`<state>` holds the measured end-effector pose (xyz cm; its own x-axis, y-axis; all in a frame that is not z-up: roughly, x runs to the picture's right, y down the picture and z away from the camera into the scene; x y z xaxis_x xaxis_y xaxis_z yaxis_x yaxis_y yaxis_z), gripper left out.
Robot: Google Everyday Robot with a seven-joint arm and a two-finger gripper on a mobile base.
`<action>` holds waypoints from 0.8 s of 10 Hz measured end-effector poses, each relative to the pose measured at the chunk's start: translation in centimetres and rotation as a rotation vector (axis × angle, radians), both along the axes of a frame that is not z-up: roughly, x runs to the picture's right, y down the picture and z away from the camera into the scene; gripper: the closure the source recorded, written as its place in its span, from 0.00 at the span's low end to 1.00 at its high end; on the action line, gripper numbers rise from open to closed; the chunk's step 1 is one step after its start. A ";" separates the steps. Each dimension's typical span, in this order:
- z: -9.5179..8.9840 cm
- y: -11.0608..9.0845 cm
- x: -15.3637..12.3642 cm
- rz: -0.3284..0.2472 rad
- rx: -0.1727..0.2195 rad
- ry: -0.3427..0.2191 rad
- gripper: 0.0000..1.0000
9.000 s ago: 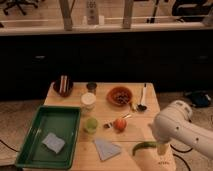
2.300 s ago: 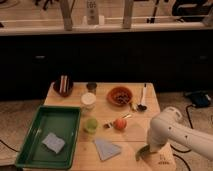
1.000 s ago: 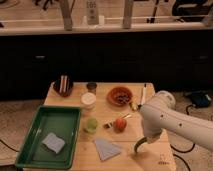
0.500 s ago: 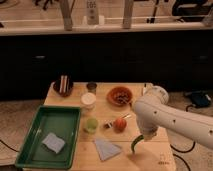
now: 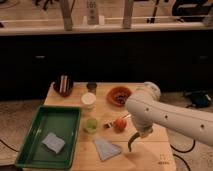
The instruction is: Place pepper in plastic cup
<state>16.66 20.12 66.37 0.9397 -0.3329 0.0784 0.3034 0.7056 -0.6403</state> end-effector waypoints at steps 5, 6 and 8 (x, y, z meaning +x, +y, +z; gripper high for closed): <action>-0.1 -1.0 -2.0 -0.051 0.004 -0.006 0.97; -0.1 -1.1 -2.8 -0.062 0.004 -0.013 0.97; -0.1 -1.3 -3.2 -0.076 0.006 -0.015 0.97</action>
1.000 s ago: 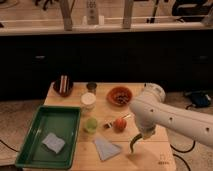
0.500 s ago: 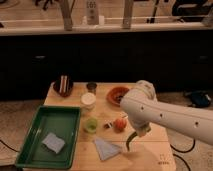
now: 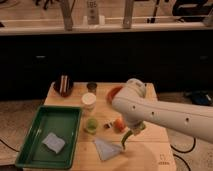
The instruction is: Place pepper in plastic cup
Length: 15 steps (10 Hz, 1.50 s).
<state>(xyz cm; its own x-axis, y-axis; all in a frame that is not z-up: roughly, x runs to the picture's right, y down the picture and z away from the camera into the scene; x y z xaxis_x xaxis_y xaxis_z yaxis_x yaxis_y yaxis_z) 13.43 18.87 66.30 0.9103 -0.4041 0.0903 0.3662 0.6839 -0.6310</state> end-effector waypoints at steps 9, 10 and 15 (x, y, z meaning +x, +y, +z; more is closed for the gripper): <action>0.9 -1.3 -5.7 -0.078 0.011 -0.049 0.97; 1.0 -1.4 -6.5 -0.085 0.012 -0.056 0.97; 1.3 -2.1 -7.7 -0.110 0.018 -0.077 0.97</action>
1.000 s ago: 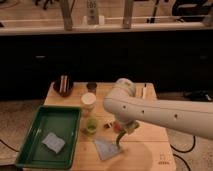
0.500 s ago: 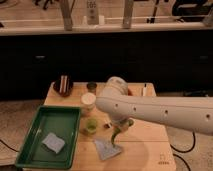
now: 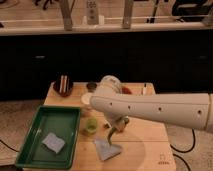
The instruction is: Place pepper in plastic cup
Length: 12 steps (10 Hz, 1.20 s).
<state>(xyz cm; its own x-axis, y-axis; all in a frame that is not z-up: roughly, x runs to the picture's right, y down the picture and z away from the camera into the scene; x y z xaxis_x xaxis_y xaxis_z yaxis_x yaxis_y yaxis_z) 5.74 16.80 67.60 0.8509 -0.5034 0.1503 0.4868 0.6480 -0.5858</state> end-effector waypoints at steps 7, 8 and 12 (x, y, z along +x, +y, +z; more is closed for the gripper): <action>1.1 -1.3 -2.4 -0.041 0.008 -0.037 0.97; 1.2 -1.6 -2.6 -0.048 0.010 -0.041 0.97; 1.9 -2.5 -3.5 -0.075 0.014 -0.061 0.97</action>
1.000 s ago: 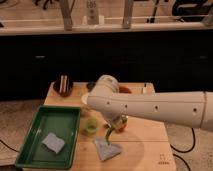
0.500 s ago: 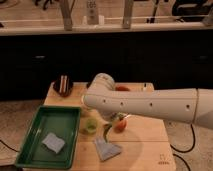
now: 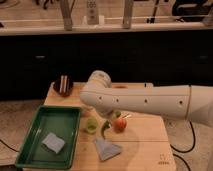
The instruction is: Place pepper in plastic cup
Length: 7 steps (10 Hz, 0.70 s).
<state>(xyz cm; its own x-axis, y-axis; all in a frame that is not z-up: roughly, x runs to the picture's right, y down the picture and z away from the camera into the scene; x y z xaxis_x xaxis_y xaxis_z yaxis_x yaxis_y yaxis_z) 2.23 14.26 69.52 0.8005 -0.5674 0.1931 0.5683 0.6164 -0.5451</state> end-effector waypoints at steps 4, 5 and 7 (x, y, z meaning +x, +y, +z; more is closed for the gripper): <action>0.7 -0.6 -1.1 -0.030 0.003 -0.024 0.97; 0.9 -0.6 -1.3 -0.038 0.003 -0.029 0.97; 1.2 -0.7 -1.6 -0.052 0.002 -0.040 0.97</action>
